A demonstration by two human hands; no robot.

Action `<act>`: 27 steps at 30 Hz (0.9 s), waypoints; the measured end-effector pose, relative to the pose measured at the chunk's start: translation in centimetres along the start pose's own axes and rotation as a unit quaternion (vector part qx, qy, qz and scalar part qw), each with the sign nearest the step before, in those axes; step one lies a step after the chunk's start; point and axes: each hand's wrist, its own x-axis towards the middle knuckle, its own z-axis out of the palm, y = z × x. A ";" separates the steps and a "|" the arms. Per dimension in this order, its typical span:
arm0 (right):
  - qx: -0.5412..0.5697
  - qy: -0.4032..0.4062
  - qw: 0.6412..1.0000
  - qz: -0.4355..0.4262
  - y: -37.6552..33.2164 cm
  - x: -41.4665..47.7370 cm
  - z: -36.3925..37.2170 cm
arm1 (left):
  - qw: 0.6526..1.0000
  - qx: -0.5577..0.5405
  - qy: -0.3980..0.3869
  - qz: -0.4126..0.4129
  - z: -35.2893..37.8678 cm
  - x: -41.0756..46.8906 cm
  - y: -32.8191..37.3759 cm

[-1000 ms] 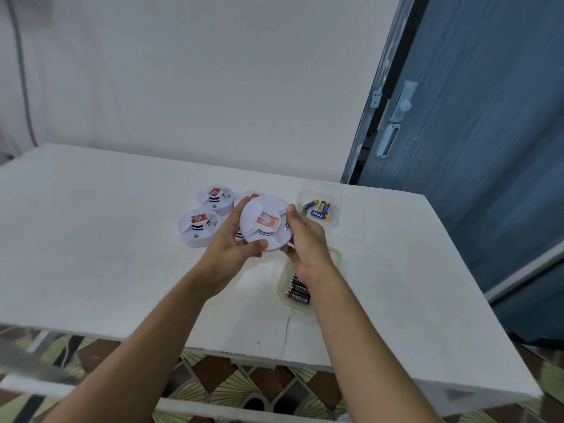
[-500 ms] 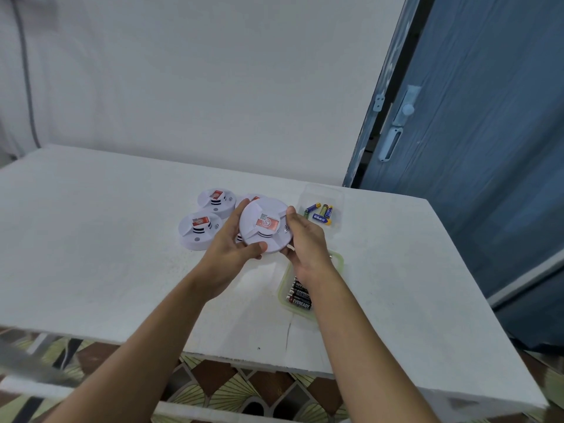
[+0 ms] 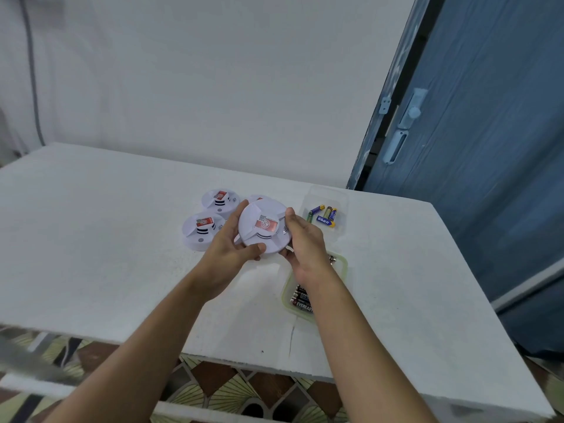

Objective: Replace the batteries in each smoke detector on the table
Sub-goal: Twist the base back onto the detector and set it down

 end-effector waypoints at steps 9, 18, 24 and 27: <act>-0.001 -0.028 0.999 0.025 1.1 0.6 2.9 | 0.993 0.115 0.013 -0.010 -3.3 -0.3 0.0; -0.045 -0.086 0.994 0.045 3.5 2.3 8.3 | 0.933 0.342 0.112 0.012 -9.2 0.3 0.3; -0.212 -0.084 0.973 -0.025 4.6 4.8 11.4 | 0.930 0.316 0.186 -0.018 -14.1 1.6 -0.4; -0.363 -0.056 0.918 -0.154 5.4 6.6 12.1 | 0.915 0.333 0.225 -0.040 -16.3 2.9 -0.7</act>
